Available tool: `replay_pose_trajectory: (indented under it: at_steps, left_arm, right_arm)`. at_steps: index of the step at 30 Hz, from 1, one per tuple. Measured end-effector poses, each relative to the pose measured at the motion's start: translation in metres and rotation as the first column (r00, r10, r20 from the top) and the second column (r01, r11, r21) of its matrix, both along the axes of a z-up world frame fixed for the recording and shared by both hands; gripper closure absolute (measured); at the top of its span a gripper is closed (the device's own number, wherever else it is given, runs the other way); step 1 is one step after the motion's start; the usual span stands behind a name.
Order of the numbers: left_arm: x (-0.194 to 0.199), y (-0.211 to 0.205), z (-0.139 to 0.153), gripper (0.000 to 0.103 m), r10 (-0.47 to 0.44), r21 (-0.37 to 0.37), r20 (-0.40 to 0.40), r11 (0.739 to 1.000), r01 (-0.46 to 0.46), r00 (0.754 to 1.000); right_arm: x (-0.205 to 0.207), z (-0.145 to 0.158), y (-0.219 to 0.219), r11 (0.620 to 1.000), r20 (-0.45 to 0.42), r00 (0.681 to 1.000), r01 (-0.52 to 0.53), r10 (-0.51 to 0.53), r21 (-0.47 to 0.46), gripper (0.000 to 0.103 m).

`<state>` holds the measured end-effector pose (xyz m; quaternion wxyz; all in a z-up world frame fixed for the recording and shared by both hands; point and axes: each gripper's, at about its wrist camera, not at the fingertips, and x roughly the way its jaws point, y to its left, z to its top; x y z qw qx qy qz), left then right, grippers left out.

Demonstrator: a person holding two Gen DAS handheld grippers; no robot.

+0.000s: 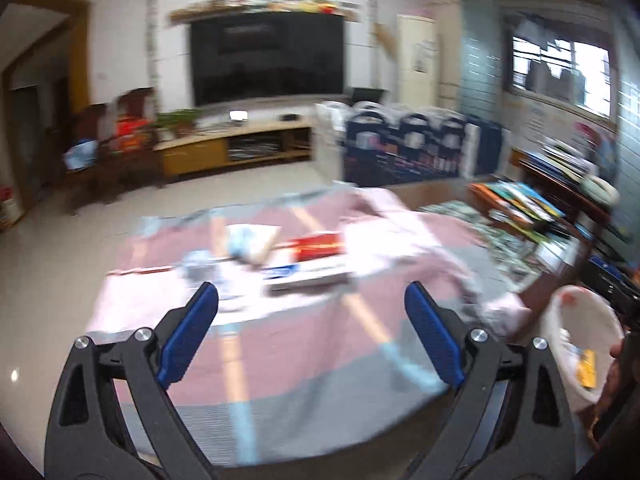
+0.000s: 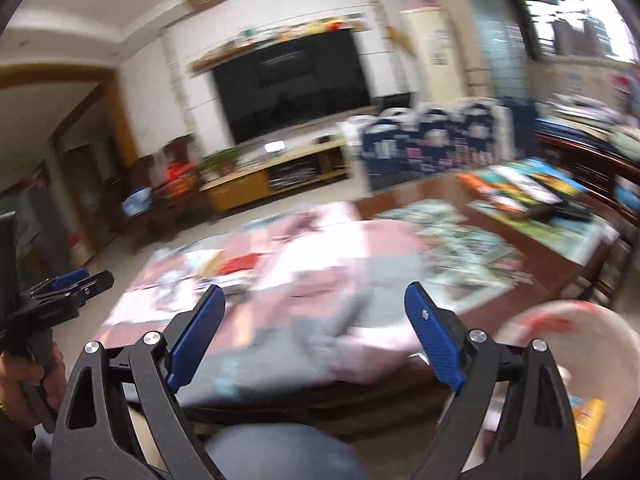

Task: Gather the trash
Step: 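Return both open tools over the table toward the remaining trash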

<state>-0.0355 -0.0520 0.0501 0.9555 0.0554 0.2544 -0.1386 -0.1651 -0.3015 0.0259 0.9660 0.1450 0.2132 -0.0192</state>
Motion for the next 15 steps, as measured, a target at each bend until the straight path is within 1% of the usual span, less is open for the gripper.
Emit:
replay_pose_trajectory:
  at_steps: [1,2,3,4,6,8,9,11,15]
  left_arm:
    - [0.001,0.022,0.001,0.009,0.057,-0.001,0.014,0.998,-0.057,0.998]
    - [0.002,0.037,0.001,0.008,0.092,-0.002,0.024,0.996,-0.092,0.995]
    - [0.002,0.053,0.001,0.008,0.125,-0.002,0.036,0.992,-0.125,0.991]
    - [0.003,0.064,0.0,0.008,0.151,0.002,0.047,0.988,-0.151,0.987]
    - [0.005,0.084,-0.005,0.008,0.191,0.028,0.076,0.981,-0.193,0.979]
    - [0.003,0.094,-0.015,0.008,0.201,0.029,0.09,0.979,-0.204,0.976]
    - [0.006,0.1,-0.021,0.007,0.209,0.031,0.06,0.977,-0.211,0.976]
    - [0.007,0.098,-0.022,0.007,0.205,0.042,0.052,0.977,-0.208,0.977]
    - [0.006,0.088,-0.026,0.007,0.187,0.078,0.053,0.978,-0.191,0.981]
  right_arm:
    - [0.012,0.002,0.018,0.999,0.006,0.999,-0.039,0.039,-0.024,0.014]
    - [0.026,0.004,0.039,0.994,0.015,0.996,-0.088,0.089,-0.058,0.014]
    - [0.035,0.005,0.053,0.99,0.016,0.993,-0.116,0.118,-0.076,0.014]
    - [0.048,0.004,0.072,0.982,0.012,0.987,-0.156,0.158,-0.104,0.014]
    - [0.065,0.003,0.094,0.97,0.005,0.978,-0.204,0.206,-0.132,0.014]
    - [0.079,-0.001,0.113,0.957,-0.004,0.969,-0.244,0.246,-0.159,0.014]
    - [0.088,-0.006,0.121,0.949,-0.039,0.966,-0.258,0.256,-0.182,0.014]
    - [0.094,-0.009,0.131,0.943,-0.082,0.964,-0.266,0.255,-0.2,0.014]
    - [0.086,-0.008,0.123,0.951,-0.048,0.966,-0.258,0.254,-0.172,0.014]
